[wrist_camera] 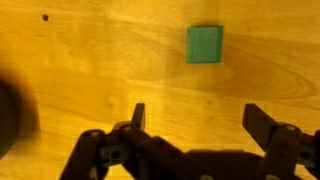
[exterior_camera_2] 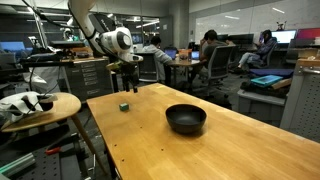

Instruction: Put the green block in the bowl

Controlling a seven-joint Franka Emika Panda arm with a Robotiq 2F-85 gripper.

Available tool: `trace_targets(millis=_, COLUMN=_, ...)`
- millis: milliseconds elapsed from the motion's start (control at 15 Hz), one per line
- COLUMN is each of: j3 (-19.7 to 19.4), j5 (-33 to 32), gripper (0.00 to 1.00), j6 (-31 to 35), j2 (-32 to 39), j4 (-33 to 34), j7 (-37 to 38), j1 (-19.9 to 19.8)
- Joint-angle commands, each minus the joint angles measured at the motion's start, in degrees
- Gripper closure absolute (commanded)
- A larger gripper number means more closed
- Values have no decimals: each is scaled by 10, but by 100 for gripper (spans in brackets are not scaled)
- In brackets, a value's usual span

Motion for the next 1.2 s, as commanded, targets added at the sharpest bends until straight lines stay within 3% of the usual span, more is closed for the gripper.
trace_targets(millis=0, j3=-12, j5=11, gripper=0, j6=61, j2=29, j4=7, j7=-8, j1=14)
trace_targets(millis=1133, j3=-14, j5=69, gripper=0, j6=57, j2=46, j4=-31, j7=-10, j1=31)
